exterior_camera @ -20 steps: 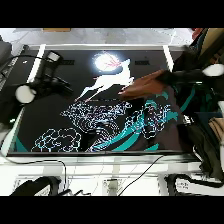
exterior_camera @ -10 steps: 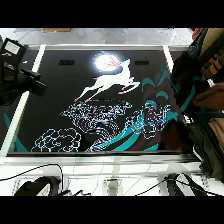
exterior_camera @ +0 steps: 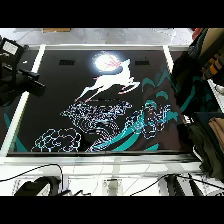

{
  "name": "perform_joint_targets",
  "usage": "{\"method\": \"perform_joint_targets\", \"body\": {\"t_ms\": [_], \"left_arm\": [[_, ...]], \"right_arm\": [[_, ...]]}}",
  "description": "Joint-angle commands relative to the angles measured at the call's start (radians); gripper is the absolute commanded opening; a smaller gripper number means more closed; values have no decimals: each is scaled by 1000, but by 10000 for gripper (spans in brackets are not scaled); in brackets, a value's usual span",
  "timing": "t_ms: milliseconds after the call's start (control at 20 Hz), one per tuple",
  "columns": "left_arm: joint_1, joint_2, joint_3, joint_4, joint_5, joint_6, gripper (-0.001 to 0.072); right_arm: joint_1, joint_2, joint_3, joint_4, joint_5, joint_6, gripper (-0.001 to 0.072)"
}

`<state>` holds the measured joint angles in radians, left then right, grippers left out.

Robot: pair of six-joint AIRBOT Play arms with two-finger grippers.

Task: Fold the clothes and pants, and hang the long-sleeved shirts on hangers.

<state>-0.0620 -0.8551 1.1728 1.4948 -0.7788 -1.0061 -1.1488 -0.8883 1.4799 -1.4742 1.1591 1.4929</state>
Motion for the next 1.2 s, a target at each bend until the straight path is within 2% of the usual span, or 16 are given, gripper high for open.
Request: {"method": "perform_joint_targets", "body": {"t_ms": [0, 50, 100, 150, 200, 250, 350, 650, 700, 750, 800, 850, 1050, 1150], "left_arm": [[1, 0, 0, 0, 0, 0, 14], [1, 0, 0, 0, 0, 0, 14], [1, 0, 0, 0, 0, 0, 14], [1, 0, 0, -3, 0, 0, 14], [0, 0, 0, -3, 0, 0, 14], [0, 0, -1, -3, 0, 0, 14], [0, 0, -2, -3, 0, 0, 14], [0, 0, -2, -3, 0, 0, 14], [0, 0, -2, -3, 0, 0, 14], [0, 0, -2, -3, 0, 0, 14], [0, 0, -2, -3, 0, 0, 14], [0, 0, -2, -3, 0, 0, 14], [0, 0, -2, -3, 0, 0, 14], [0, 0, -2, -3, 0, 0, 14]], "right_arm": [[-31, -31, 1, 0, 45, 18, 14], [-31, -33, 0, 3, 87, 18, 44], [-31, -33, 0, 14, 101, 20, 207], [-31, -33, 0, 27, 106, 42, 424], [-31, -33, 0, 36, 112, 75, 532], [-31, -33, 0, 53, 121, 98, 556], [-30, -32, 0, 132, 148, 105, 556], [-28, -32, 0, 408, 216, 103, 539], [-18, -32, 0, 443, 230, 103, 397], [6, -31, 0, 458, 255, 103, 173], [59, -30, -2, 461, 275, 103, 63], [130, -30, -2, 458, 290, 98, 14], [602, -30, -2, 441, 324, -16, 13], [849, -30, -2, 378, 351, -57, 13]]}}
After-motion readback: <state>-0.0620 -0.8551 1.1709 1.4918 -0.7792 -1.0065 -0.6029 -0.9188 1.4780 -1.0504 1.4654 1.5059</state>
